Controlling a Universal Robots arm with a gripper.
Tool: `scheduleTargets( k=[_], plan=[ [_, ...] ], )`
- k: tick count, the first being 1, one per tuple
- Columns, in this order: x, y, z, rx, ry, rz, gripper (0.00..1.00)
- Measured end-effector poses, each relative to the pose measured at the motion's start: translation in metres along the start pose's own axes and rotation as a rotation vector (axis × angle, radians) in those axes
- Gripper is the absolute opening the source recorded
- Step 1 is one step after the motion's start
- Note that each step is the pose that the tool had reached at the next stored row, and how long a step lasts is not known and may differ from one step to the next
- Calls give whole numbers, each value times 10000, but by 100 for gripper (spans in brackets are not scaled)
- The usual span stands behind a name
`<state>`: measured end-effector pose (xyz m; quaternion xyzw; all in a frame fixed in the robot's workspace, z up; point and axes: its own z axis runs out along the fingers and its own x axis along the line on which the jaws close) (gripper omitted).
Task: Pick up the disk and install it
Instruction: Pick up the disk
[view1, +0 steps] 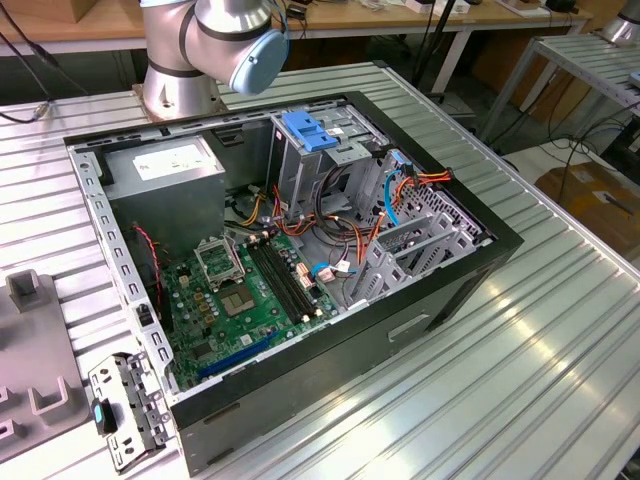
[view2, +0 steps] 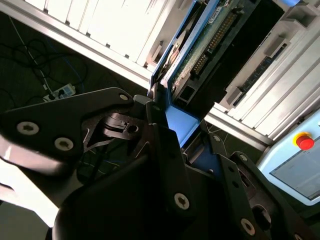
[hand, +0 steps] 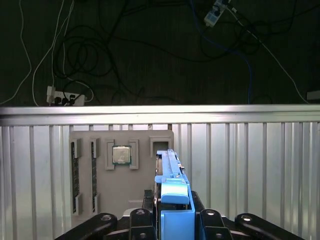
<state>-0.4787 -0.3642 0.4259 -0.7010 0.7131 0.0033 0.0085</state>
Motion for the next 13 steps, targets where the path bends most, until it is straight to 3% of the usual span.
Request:
scheduleTargets(
  k=[6, 13],
  plan=[
    [-1, -1, -47, -1, -1, 0, 37],
    [-3, -1, -181, 0, -1, 0, 37]
  ],
)
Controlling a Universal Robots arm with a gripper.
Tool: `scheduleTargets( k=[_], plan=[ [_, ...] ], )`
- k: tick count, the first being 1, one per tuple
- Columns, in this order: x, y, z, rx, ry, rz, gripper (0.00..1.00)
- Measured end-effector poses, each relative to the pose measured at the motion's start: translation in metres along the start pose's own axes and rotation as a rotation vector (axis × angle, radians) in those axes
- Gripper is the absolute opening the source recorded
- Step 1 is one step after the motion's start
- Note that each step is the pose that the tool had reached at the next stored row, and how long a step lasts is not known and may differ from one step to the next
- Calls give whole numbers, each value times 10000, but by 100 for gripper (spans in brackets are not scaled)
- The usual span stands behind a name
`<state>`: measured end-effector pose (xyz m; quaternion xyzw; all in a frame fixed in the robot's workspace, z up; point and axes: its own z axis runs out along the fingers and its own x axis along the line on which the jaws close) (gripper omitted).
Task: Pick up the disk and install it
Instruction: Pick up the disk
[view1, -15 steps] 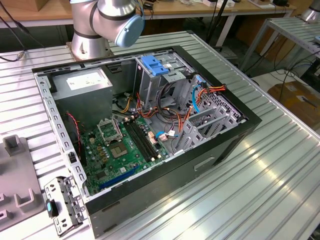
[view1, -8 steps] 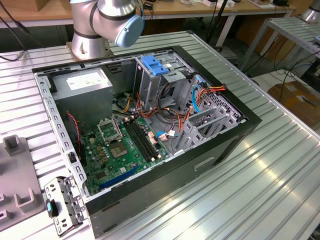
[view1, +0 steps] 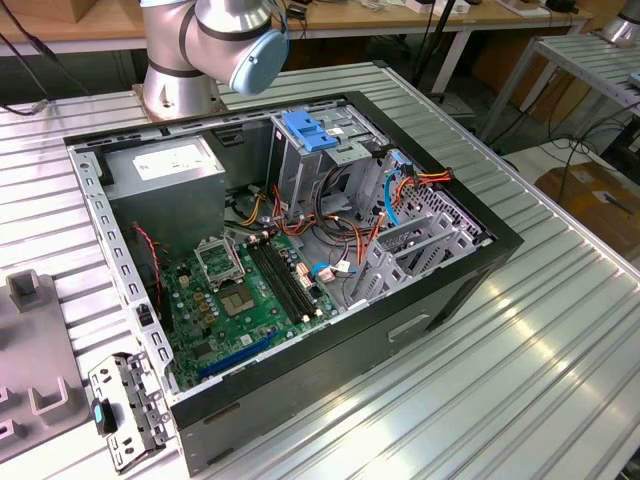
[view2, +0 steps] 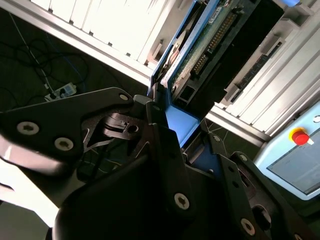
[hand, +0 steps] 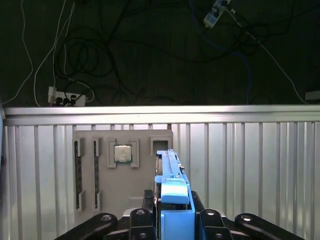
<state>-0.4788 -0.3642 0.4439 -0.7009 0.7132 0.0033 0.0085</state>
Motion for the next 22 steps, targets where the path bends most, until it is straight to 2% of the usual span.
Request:
scheduleTargets(
  k=[6, 22],
  plan=[
    [-1, -1, -80, -1, 0, 0, 37],
    [-4, -1, -204, -10, -1, 0, 37]
  ],
)
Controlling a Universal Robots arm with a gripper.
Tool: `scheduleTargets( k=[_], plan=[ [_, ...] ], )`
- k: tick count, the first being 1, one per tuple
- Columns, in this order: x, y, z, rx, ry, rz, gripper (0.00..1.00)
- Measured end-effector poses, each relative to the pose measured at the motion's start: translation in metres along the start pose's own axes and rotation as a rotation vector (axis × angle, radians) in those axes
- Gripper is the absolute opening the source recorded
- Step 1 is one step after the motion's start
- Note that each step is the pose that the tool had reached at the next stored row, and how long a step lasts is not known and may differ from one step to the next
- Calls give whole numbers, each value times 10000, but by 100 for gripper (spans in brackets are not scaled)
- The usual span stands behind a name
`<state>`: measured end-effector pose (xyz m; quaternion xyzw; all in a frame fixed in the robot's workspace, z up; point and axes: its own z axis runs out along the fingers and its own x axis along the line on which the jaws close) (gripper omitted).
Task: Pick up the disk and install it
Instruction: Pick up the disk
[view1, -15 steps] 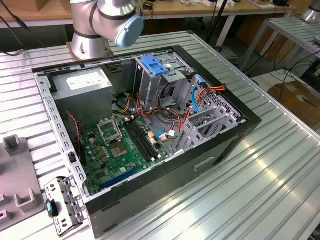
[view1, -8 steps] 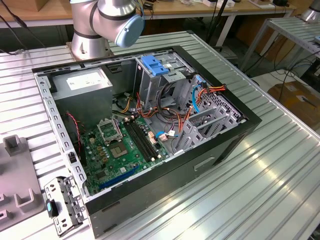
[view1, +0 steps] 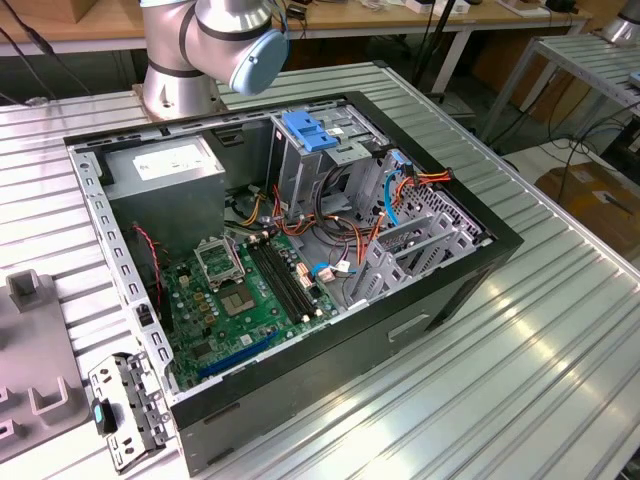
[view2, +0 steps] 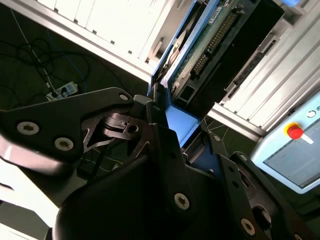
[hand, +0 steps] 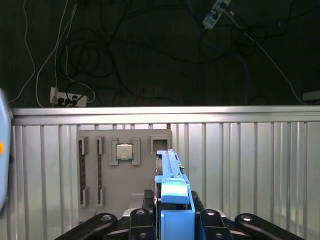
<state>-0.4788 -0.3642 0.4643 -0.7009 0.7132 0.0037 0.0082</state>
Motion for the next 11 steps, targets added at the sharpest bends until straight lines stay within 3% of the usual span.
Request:
scheduleTargets(
  k=[11],
  plan=[
    [-2, -1, -115, -16, 1, 0, 37]
  ],
)
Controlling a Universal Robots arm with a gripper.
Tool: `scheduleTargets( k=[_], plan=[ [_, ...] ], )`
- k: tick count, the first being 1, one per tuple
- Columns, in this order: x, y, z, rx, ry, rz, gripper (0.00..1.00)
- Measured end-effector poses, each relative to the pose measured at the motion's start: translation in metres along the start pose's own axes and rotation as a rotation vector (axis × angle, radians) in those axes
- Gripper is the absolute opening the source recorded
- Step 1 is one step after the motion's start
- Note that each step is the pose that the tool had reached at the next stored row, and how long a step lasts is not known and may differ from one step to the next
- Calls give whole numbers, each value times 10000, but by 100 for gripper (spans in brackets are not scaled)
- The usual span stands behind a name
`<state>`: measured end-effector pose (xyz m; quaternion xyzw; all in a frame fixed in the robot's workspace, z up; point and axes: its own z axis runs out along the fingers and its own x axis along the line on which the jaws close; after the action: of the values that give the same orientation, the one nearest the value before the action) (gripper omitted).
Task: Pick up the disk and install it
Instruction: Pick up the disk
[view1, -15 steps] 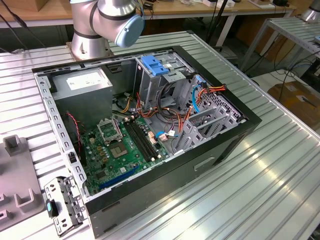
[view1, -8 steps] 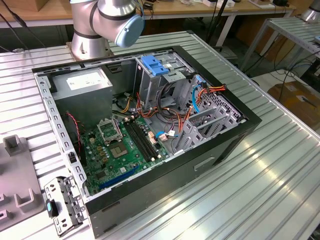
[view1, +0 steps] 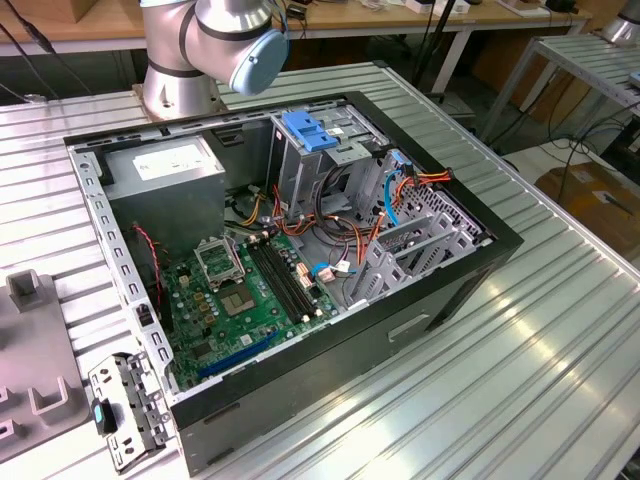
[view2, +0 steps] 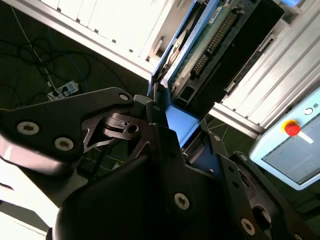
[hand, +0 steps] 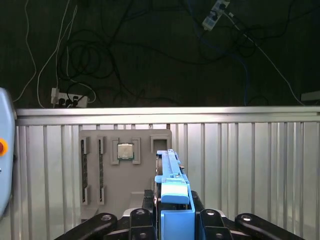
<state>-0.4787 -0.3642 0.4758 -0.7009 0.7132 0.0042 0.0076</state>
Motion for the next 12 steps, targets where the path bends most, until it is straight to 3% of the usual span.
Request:
scheduleTargets(
  k=[12],
  plan=[
    [-2, 0, -91, -6, -1, 0, 37]
  ],
)
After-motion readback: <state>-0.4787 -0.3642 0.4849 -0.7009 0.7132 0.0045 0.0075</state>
